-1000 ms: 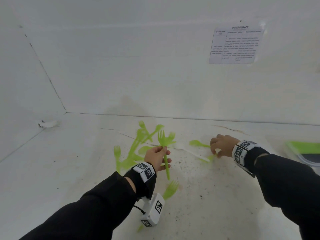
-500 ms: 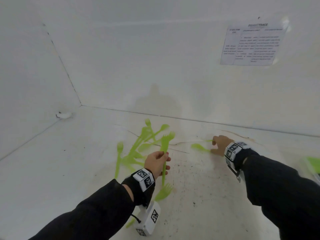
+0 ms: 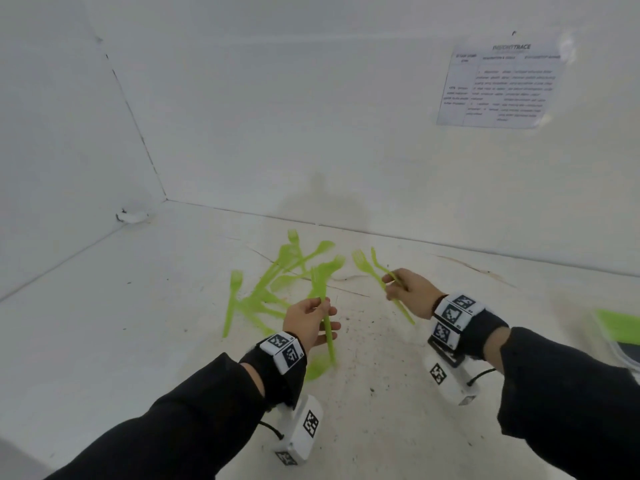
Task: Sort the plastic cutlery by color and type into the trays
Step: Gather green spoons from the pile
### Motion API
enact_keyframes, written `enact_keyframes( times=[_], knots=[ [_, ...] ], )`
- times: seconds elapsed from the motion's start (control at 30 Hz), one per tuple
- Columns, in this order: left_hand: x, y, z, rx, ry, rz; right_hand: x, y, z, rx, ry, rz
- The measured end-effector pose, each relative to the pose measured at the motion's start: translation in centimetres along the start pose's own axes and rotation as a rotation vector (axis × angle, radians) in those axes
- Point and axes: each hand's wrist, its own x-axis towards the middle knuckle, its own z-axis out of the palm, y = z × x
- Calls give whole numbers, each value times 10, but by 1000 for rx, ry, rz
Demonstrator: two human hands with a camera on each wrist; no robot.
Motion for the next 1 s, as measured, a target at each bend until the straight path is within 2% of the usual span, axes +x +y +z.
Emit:
enact_keyframes(
  times=[0.13, 0.27, 0.47, 0.57, 0.7, 0.87, 1.0],
  knots=[
    [-4, 3, 9, -118, -41, -12, -18, -44, 37, 108, -83, -45],
    [-3, 8, 3, -139, -31, 0, -22, -70, 71, 82, -24, -46],
    [3, 19, -32, -84, -16, 18, -19, -103, 102, 40, 81, 2],
    [8, 21, -54, -84, 5, 20, -14, -119, 115, 142, 138, 62],
    [13, 25, -81, -101, -4, 12, -7, -139, 128, 229, 166, 83],
    [20, 32, -111, -121, -16, 22, 4, -163, 144, 193, 129, 59],
    [25, 34, -126, -89, -14, 22, 11, -173, 156, 233, 167, 81]
  ],
)
